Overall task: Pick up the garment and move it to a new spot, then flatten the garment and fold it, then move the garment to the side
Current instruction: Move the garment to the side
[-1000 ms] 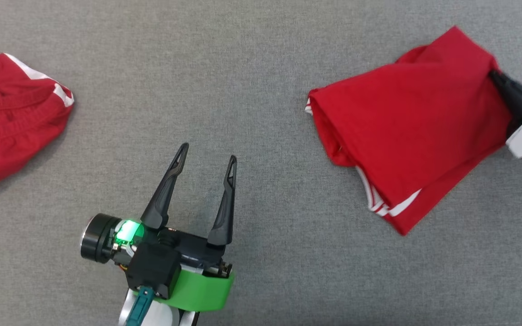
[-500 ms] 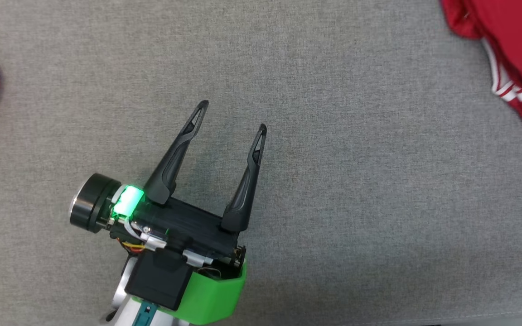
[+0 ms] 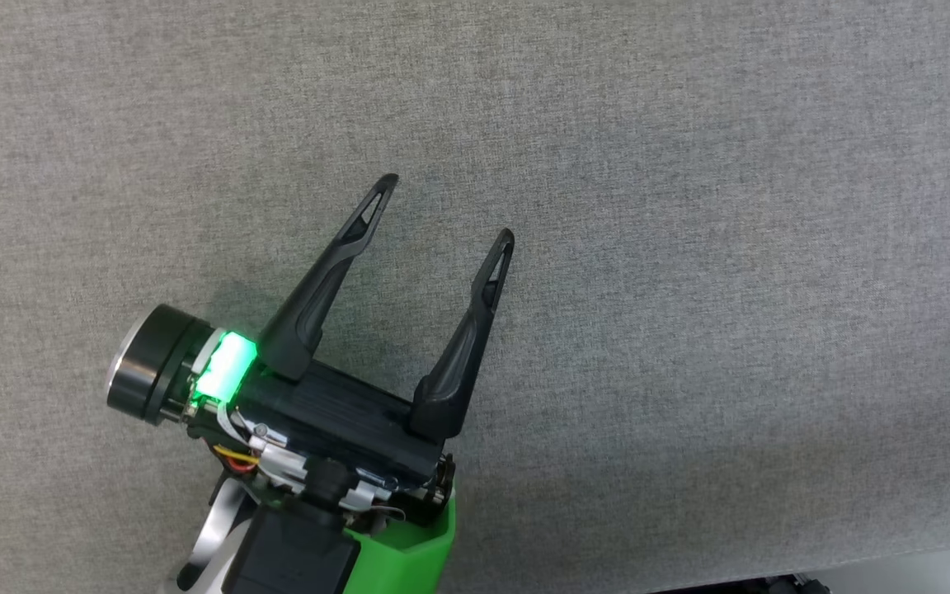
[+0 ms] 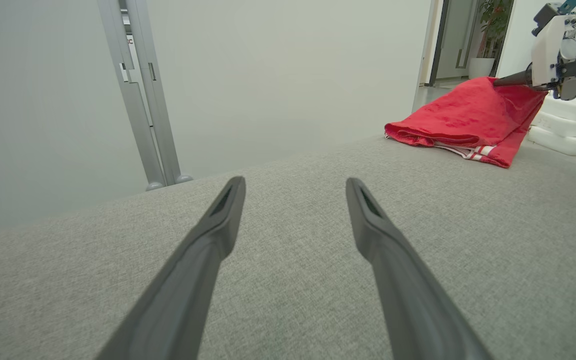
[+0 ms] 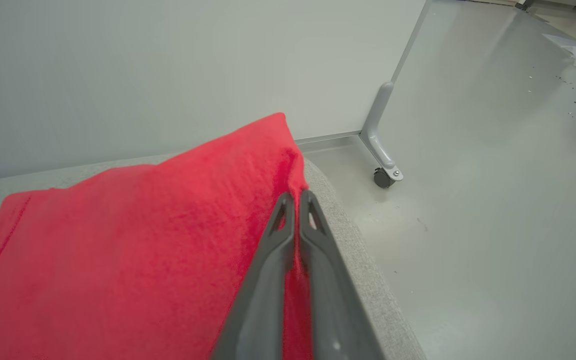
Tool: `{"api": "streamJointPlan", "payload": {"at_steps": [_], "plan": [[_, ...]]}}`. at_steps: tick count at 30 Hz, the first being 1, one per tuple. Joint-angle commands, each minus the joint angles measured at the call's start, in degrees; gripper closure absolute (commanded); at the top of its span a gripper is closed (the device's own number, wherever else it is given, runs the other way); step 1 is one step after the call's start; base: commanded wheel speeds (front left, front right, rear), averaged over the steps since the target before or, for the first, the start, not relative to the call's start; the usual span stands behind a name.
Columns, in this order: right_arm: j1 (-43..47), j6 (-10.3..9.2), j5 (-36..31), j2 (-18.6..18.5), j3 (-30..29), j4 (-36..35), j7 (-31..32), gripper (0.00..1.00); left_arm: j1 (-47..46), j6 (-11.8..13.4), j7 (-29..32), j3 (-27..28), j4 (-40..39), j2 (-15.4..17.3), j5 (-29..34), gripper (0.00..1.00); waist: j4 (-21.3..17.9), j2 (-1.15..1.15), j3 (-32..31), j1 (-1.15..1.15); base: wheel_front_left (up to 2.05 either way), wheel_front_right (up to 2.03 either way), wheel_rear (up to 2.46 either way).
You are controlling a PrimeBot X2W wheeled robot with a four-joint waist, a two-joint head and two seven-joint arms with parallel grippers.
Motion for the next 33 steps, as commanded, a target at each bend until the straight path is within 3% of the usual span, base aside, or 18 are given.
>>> {"api": "streamJointPlan", "payload": {"at_steps": [1,4,5,6,7,12,18,22,27,33], "plan": [[-0.62,-0.09,-0.83,-0.36,-0.09,0.92,-0.78,1.00,-0.95,0.51,0.00,-0.30,-0.47,0.55,0.59,0.00,-0.09,0.00,0.23,-0.01,0.00,0.00,0.00],[-1.62,-0.09,-2.52,-1.02,0.17,2.79,-1.69,1.00,-1.18,0.92,0.00,-0.75,-0.83,1.10,0.33,0.00,0.24,0.00,0.09,-0.01,0.00,0.00,0.00],[-2.10,-0.10,-3.08,-0.77,0.12,3.93,-2.02,0.89,-1.24,1.01,0.00,-0.86,-0.81,1.32,0.14,0.00,0.38,0.00,0.04,-0.01,0.00,0.00,0.00],[-2.41,-0.10,-3.76,-0.39,0.26,4.82,-2.17,0.36,-1.32,1.07,0.00,-0.98,-0.72,1.43,-0.03,0.00,0.53,0.00,-0.02,-0.01,0.00,0.00,0.00],[-2.92,-0.10,-4.87,0.24,0.59,5.83,-2.49,0.00,-1.43,1.25,0.00,-1.19,-0.60,1.53,-0.17,0.00,0.73,0.00,-0.10,-0.01,0.00,0.00,0.00],[-6.30,-0.10,-13.04,2.14,1.42,9.57,-5.65,0.00,-1.66,2.15,0.00,-1.92,-0.05,1.76,-0.53,0.00,1.65,0.00,-0.86,-0.01,0.00,0.00,0.00],[-4.73,-0.10,-23.67,9.94,-2.41,4.59,-6.43,0.00,-0.70,4.20,0.00,-1.58,1.45,1.10,-2.63,0.00,2.64,0.00,-5.15,-0.01,0.00,0.00,0.00],[2.32,-0.10,-31.71,17.59,-9.05,-2.61,-6.41,0.00,1.44,5.63,0.00,-0.03,3.47,0.17,-5.57,0.00,3.16,0.00,-9.98,-0.01,0.00,0.00,0.00],[15.21,-0.10,-40.94,30.07,-17.09,-11.10,-6.42,0.00,4.67,6.63,0.00,3.60,7.35,-0.35,-8.62,0.00,3.34,0.00,-17.40,-0.01,0.00,0.00,0.00],[27.28,-0.10,-48.35,41.36,-21.98,-17.80,-6.43,0.00,8.90,6.59,0.00,8.06,11.98,-1.82,-10.94,0.00,3.91,0.00,-25.57,-0.01,0.00,0.00,0.00]]}}
